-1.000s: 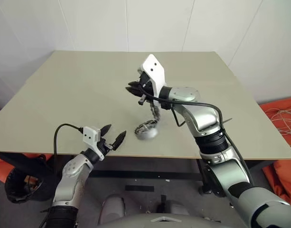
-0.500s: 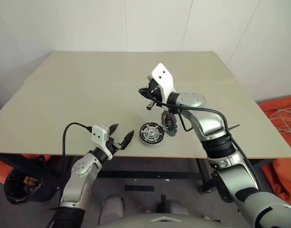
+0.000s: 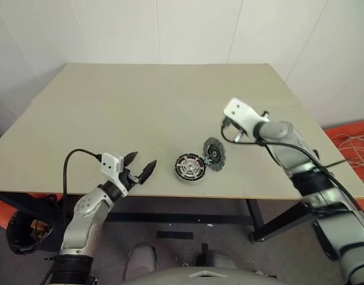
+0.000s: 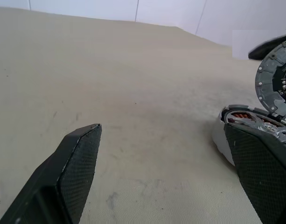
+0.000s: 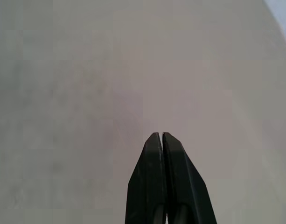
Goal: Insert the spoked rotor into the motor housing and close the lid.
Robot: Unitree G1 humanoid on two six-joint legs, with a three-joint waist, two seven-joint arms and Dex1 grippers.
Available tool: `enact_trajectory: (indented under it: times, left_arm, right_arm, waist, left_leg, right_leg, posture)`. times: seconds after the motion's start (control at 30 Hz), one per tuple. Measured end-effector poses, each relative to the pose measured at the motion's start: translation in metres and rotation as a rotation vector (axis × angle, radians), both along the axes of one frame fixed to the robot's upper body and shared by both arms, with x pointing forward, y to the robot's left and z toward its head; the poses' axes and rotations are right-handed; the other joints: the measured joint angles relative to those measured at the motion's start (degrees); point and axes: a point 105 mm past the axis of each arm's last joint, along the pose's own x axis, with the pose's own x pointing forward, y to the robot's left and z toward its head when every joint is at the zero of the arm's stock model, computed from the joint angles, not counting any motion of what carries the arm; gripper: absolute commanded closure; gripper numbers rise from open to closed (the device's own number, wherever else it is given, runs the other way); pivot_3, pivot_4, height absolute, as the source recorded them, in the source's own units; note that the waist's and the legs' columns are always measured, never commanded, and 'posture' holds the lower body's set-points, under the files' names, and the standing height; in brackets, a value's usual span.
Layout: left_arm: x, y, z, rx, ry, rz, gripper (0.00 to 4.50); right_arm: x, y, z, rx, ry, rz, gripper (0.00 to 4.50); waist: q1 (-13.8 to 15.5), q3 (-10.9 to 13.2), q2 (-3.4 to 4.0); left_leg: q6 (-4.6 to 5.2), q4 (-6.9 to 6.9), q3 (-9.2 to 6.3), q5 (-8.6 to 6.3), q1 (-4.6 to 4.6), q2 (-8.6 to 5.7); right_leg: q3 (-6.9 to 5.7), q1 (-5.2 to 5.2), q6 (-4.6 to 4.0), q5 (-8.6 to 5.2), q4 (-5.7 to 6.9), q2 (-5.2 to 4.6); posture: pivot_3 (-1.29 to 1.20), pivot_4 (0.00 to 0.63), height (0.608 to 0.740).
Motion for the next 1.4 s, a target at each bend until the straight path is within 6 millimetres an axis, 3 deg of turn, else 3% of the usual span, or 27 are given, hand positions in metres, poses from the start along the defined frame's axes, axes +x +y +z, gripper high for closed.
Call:
enact_trajectory:
  times: [0.1, 0.23, 0.4, 0.77, 1.17, 1.4]
  left_arm:
    - [-0.001, -0.006, -0.003, -0.012, 0.004, -0.008, 0.0]
    - [-0.002, -0.014, -0.003, -0.014, -0.001, -0.022, 0.0]
    - [-0.003, -0.016, -0.006, -0.013, 0.006, -0.019, 0.0]
    - [-0.002, -0.014, -0.005, -0.006, 0.002, -0.02, 0.0]
    - [-0.002, -0.014, -0.005, -0.003, -0.001, -0.019, 0.0]
    - [-0.002, -0.013, -0.004, -0.002, -0.001, -0.017, 0.0]
  right_arm:
    - [-0.033, 0.014, -0.004, 0.082, 0.171, 0.117, 4.46]
    - [-0.051, 0.032, 0.012, 0.204, 0.248, 0.198, 4.46]
    - [-0.053, 0.042, 0.028, 0.361, 0.253, 0.196, 4.46]
    - [-0.068, 0.071, 0.035, 0.573, 0.355, 0.242, 4.46]
    - [-0.071, 0.116, 0.027, 0.755, 0.405, 0.251, 4.46]
    - [-0.068, 0.122, 0.009, 0.785, 0.435, 0.185, 4.46]
  waist:
    - [-0.3, 0.0, 0.04]
    - [-0.3, 0.0, 0.05]
    - [0.0, 0.0, 0.05]
    - [0.0, 0.0, 0.06]
    - [0.0, 0.0, 0.05]
    - [0.1, 0.0, 0.04]
  left_leg:
    - [0.27, 0.0, 0.13, -0.15, 0.02, 0.14]
    - [0.28, 0.03, 0.41, -0.14, 0.23, 0.35]
    - [0.38, 0.07, 1.12, -0.05, 0.45, 0.62]
    - [0.41, 0.06, 1.14, -0.07, 0.21, 0.62]
    - [0.27, 0.05, 1.15, 0.02, 0.22, 0.61]
    - [0.23, 0.05, 1.15, 0.03, 0.21, 0.59]
  right_leg:
    - [0.01, 0.05, -0.02, -0.01, 0.01, 0.02]
    - [0.01, 0.2, 0.01, -0.02, 0.03, 0.03]
    - [0.05, 0.21, 0.06, 0.01, 0.04, -0.04]
    - [0.14, -0.06, -0.01, 0.0, 0.05, -0.05]
    - [0.15, -0.08, 0.01, 0.01, 0.05, -0.07]
    - [0.16, -0.07, 0.02, 0.0, 0.04, -0.09]
  posture:
    - [0.0, 0.0, 0.74]
    - [0.0, 0.0, 0.74]
    - [0.0, 0.0, 0.74]
    - [0.0, 0.0, 0.74]
    - [0.0, 0.0, 0.74]
    - [0.0, 0.0, 0.74]
